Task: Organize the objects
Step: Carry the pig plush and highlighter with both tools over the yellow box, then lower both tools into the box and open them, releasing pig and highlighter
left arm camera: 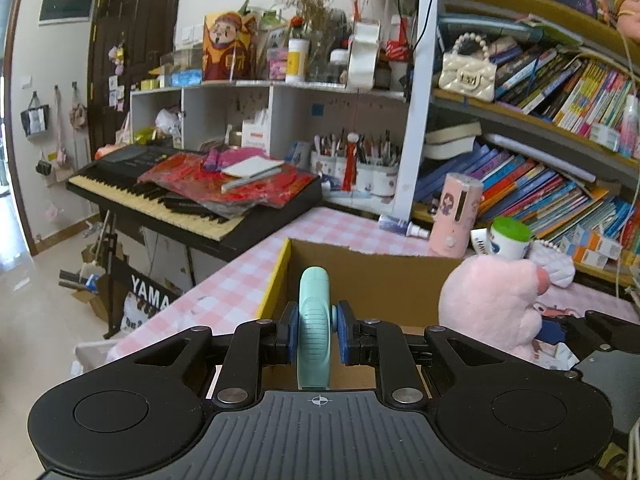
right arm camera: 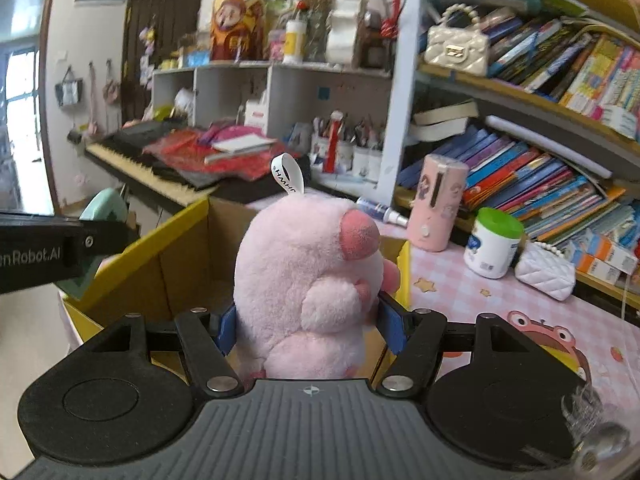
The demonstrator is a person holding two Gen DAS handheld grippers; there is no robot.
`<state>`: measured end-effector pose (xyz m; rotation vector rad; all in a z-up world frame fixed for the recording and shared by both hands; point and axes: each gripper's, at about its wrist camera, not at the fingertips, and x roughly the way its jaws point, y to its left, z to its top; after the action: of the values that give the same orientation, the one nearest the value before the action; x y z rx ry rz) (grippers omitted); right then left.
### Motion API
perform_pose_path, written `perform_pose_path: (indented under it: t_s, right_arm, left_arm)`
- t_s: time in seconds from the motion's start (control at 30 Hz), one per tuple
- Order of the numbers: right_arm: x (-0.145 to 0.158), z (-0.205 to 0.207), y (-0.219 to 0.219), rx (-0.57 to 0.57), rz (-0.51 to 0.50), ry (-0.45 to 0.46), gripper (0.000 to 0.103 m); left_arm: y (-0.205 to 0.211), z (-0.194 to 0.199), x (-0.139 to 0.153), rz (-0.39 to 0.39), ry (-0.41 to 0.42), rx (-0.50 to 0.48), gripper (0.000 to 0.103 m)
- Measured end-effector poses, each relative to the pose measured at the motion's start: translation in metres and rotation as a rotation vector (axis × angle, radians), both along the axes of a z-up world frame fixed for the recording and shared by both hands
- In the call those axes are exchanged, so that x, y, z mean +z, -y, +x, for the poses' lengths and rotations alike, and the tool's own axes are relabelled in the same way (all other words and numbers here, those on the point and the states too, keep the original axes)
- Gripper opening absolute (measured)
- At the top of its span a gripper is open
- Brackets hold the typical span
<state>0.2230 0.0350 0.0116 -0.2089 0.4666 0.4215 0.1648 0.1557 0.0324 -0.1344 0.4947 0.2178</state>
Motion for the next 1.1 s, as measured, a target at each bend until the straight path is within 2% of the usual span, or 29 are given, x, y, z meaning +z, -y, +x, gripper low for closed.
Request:
perform_pose_path:
  t_s: [0.2,0.4,0.43,0.8,1.0,1.1]
  right_arm:
    - [-0.018,0.023,-0.01,0.063,-0.055,-0.049,0.065]
    - [-0.035,0.051,-0.008,0.118,-0.057,-0.176,0.065]
    - [-0.036,0.053,-0.009,0.134,-0.078,-0.158,0.065]
    - [-0.036,0.088,0.0,0.281,-0.139,-0.194,0.067]
    - [-0.036,0.093,-0.001,0.292,-0.146,-0.192,0.067]
    - [-0.035,0.091,0.002,0.282,-0.125,-0.183,0.073]
  left_arm:
    - [0.004,0.025,-0.015,0.011,-0.059,-0.004,0.018]
    - [0.007,0.045,-0.027,0.014,-0.106,-0.007,0.018]
    - [0.007,0.048,-0.029,0.013,-0.113,-0.008,0.018]
    - [0.019,0.077,-0.051,0.018,-0.184,-0.022,0.018]
    - [0.022,0.077,-0.051,0.021,-0.171,-0.011,0.019]
    - [0.024,0.072,-0.047,0.035,-0.153,0.001,0.022]
